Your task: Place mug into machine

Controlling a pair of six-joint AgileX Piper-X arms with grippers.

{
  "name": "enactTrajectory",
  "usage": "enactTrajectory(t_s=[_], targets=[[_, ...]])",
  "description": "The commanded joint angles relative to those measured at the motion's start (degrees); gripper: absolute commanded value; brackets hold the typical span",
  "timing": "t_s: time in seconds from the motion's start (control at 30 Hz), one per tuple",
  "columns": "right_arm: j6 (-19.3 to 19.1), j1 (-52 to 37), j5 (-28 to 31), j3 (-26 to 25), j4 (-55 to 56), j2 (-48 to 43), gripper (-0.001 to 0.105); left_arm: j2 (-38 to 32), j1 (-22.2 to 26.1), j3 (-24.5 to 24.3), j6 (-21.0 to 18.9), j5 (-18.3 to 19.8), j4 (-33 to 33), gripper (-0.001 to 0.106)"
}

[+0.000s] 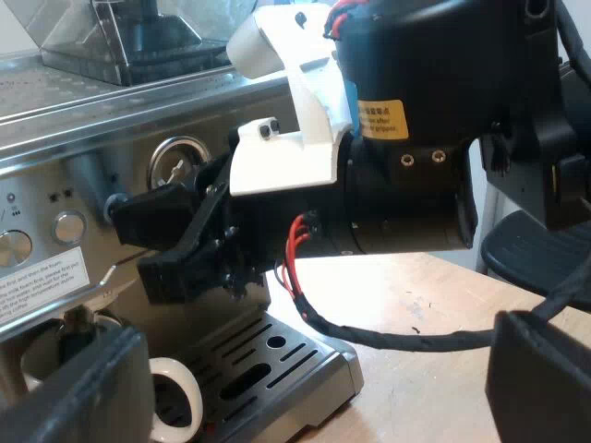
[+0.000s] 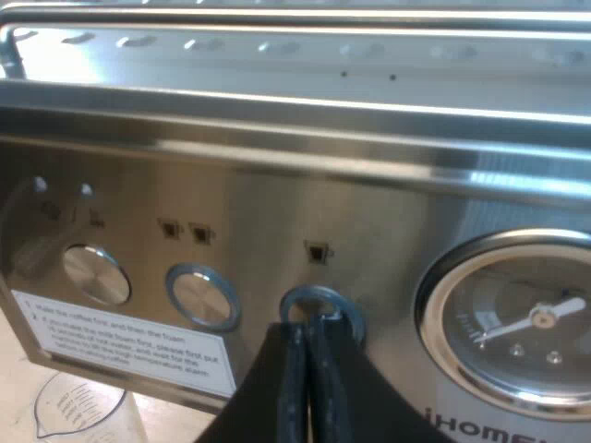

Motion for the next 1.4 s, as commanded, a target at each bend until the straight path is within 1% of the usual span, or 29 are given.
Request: enactTrajectory(t_s=[0.03, 0.23, 0.3, 0.37, 0.43, 0.67, 0.83, 0.87, 1.03, 1.13, 1.23, 1.3, 1.4], targets=[[-0.3, -0.5, 3.4, -0.4, -1.7, 0.0, 0.000, 0.1, 0.1, 0.0, 0.0, -0.4, -0.6, 0.081], [-0.3, -0.5, 4.4, -1.6, -3.5, 2.7, 0.000, 0.1, 0.1, 0.0, 0.0, -0.4, -0.6, 0.081], [-0.3, -0.4, 8.3, -1.9, -3.5, 3.3, 0.000, 0.1, 0.1, 0.0, 0.0, -0.4, -0.6, 0.081], [-0.3, -0.4, 13.5, -1.9, -3.8, 3.3, 0.000, 0.1, 0.1, 0.0, 0.0, -0.4, -0.6, 0.081], [-0.3, -0.4, 15.4, -1.9, -3.8, 3.3, 0.000, 0.1, 0.1, 0.0, 0.0, -0.4, -0.6, 0.081], [-0.3, -0.4, 15.3, -1.9, -3.5, 3.5, 0.000, 0.1, 0.1, 0.0, 0.0, -0.4, -0.6, 0.081], [-0.6, 0.3, 11.8, -1.9, -1.5, 1.5, 0.000, 0.1, 0.1, 0.0, 0.0, -0.2, -0.6, 0.081], [-0.8, 0.6, 10.1, -1.9, 0.0, 0.7, 0.000, 0.0, 0.1, -0.2, 0.0, 0.1, -0.6, 0.081], [-0.7, 1.9, 6.1, -1.9, 8.6, -3.6, 0.000, 0.0, 0.1, -3.0, 0.0, 0.0, -0.6, 0.081], [-1.6, 3.1, 2.1, -1.9, 13.9, -6.8, 0.000, -0.1, 0.1, -5.0, 0.0, 0.0, -0.6, 0.081], [-2.0, 4.3, -1.0, -1.9, 19.1, -10.5, 0.000, -0.1, 0.1, -5.6, 0.0, 0.0, -0.6, 0.081], [-2.0, 4.8, -1.6, -1.9, 22.5, -12.4, 0.000, -0.1, 0.1, -5.5, 0.0, 0.0, -0.4, 0.081], [-2.0, 4.6, -1.2, -1.9, 27.6, -15.6, 0.000, 0.2, 0.3, -5.8, -0.5, -0.3, 1.9, 0.081]])
